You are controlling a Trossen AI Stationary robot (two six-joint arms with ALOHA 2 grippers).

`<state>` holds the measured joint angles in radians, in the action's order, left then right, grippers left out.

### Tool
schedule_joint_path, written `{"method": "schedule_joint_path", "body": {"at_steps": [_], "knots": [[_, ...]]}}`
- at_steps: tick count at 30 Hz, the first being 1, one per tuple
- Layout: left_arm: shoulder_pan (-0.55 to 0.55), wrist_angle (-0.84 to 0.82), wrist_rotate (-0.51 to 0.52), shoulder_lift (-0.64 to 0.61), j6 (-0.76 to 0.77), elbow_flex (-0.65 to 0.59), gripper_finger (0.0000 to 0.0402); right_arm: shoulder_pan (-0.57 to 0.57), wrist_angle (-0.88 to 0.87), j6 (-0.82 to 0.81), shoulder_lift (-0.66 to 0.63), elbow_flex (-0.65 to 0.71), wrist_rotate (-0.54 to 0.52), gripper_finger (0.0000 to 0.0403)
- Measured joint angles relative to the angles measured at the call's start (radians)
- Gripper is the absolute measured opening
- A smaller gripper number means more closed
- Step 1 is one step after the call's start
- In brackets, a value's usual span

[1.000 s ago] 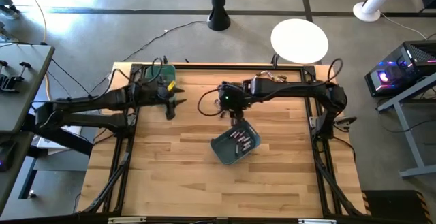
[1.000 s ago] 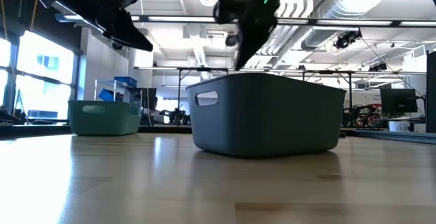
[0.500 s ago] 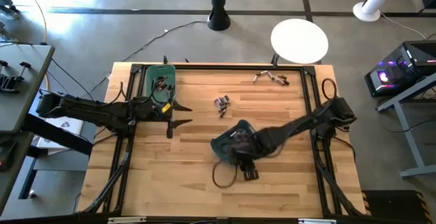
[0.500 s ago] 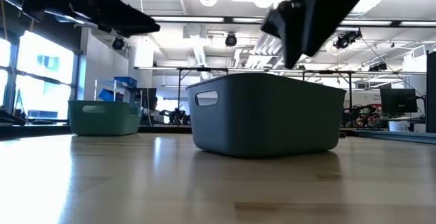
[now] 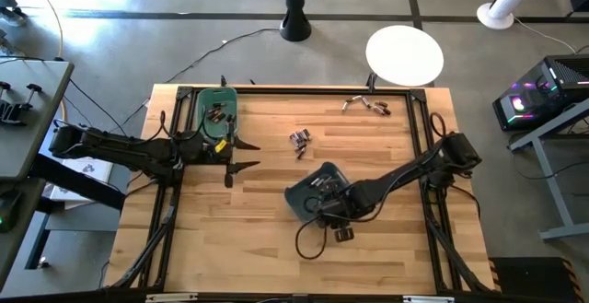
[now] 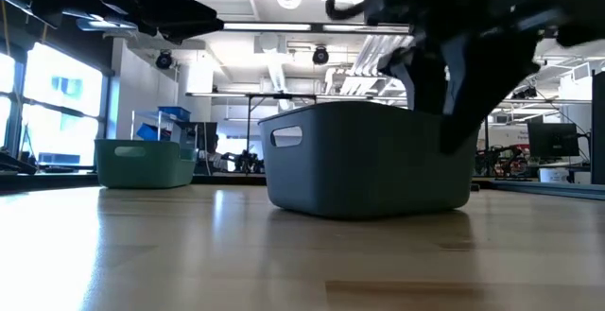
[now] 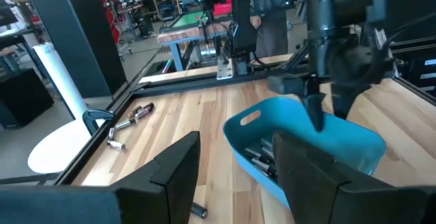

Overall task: Sort batteries
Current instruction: Move the blue bin to the middle right of the table

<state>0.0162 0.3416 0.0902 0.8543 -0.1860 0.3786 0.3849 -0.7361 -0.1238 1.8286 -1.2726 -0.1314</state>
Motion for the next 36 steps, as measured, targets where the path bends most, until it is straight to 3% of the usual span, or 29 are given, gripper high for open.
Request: {"method": "schedule_joint_path", "body": {"at_steps": [5, 14, 27, 36], "knots": [[0.0, 0.001, 0.01, 0.0, 0.0, 0.0, 0.0176, -0.036, 0.004, -0.039, 0.0, 0.012, 0.002, 0.0136], [0.0, 0.0, 0.037, 0.0, 0.017, 0.0, 0.0176, -0.043, -0.042, -0.164, -0.002, 0.011, 0.072, 0.0008], [-0.001, -0.007, 0.037, 0.0, 0.018, 0.0, 0.0176, 0.059, -0.323, -0.397, -0.003, 0.011, 0.081, 0.0002], [-0.001, -0.014, 0.036, 0.0, 0.018, 0.0, 0.0176, 0.126, -0.464, -0.424, -0.001, 0.012, 0.084, 0.0002]]}}
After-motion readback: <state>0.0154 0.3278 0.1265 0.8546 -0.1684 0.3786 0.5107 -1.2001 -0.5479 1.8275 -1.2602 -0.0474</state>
